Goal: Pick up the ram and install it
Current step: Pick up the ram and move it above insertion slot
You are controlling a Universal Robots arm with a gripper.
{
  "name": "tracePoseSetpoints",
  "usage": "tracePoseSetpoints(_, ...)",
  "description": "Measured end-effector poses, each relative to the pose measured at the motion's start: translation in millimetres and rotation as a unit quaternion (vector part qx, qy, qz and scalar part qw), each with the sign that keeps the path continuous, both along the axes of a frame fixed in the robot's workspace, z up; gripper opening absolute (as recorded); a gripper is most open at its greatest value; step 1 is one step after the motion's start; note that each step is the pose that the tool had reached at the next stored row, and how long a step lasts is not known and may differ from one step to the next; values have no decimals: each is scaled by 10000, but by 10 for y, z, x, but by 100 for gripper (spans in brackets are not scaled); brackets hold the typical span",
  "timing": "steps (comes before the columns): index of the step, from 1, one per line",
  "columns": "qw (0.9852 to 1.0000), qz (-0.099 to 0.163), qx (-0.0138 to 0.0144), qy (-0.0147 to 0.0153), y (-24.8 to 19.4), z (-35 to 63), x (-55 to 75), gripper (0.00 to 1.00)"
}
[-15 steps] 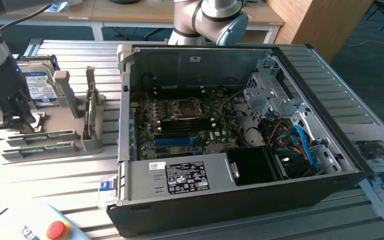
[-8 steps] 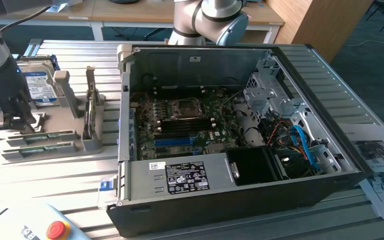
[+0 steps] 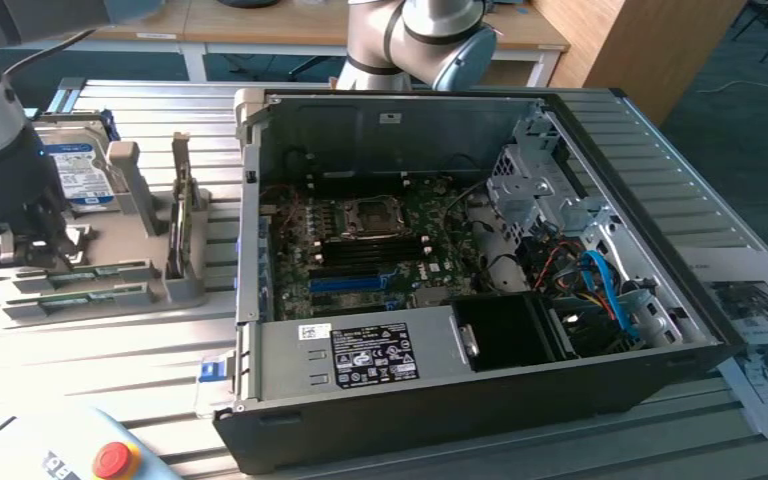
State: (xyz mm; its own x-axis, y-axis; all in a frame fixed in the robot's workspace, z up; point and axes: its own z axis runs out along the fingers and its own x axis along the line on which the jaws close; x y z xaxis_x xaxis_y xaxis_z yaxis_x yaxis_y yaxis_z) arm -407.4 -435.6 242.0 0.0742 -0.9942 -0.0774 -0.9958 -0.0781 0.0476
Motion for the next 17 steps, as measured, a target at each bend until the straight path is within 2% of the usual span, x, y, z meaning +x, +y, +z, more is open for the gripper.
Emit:
tracePoseSetpoints(6,10000,0,0,0,-1,-87,0,31)
tracePoseSetpoints(13,10000,0,0,-1,-2,-93,3,31)
tracePoseSetpoints(17,10000,0,0,24,-5,-93,41,31)
